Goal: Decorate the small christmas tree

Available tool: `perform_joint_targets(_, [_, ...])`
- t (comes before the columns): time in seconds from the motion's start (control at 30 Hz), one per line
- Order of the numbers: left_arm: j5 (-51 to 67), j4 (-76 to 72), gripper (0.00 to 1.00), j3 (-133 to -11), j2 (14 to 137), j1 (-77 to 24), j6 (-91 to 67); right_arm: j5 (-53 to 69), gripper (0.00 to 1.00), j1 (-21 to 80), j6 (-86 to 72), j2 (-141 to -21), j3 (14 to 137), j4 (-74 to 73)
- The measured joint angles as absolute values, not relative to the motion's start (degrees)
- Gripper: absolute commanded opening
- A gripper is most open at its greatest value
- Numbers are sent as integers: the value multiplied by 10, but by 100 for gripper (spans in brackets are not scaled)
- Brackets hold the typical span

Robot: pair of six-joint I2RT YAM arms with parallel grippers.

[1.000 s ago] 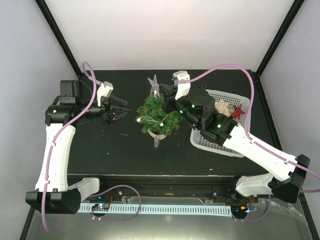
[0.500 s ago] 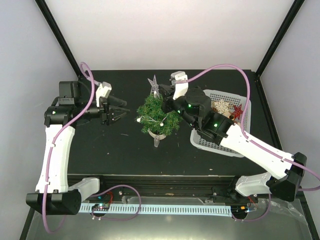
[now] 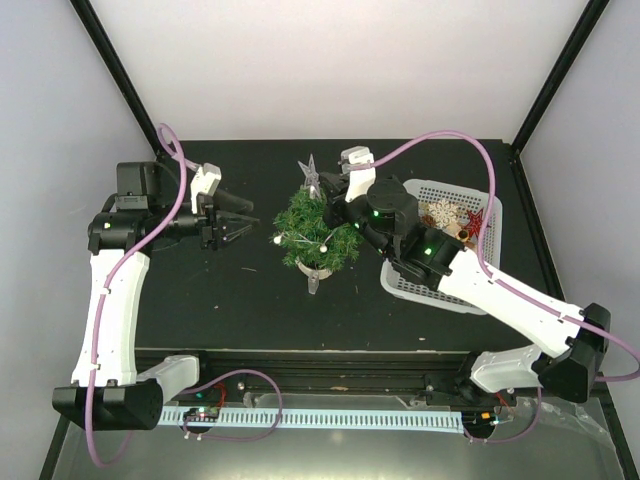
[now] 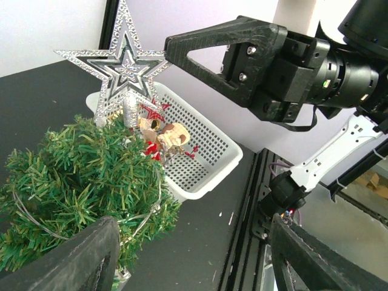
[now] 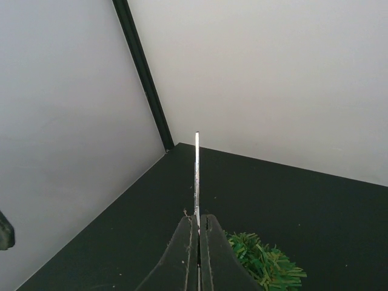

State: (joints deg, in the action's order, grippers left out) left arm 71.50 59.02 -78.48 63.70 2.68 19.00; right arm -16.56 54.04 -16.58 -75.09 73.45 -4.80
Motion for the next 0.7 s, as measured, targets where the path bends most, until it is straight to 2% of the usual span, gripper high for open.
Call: perform_joint_targets(0.7, [723, 586, 69, -785, 637, 29, 184, -158, 1, 527, -171, -757, 705, -34])
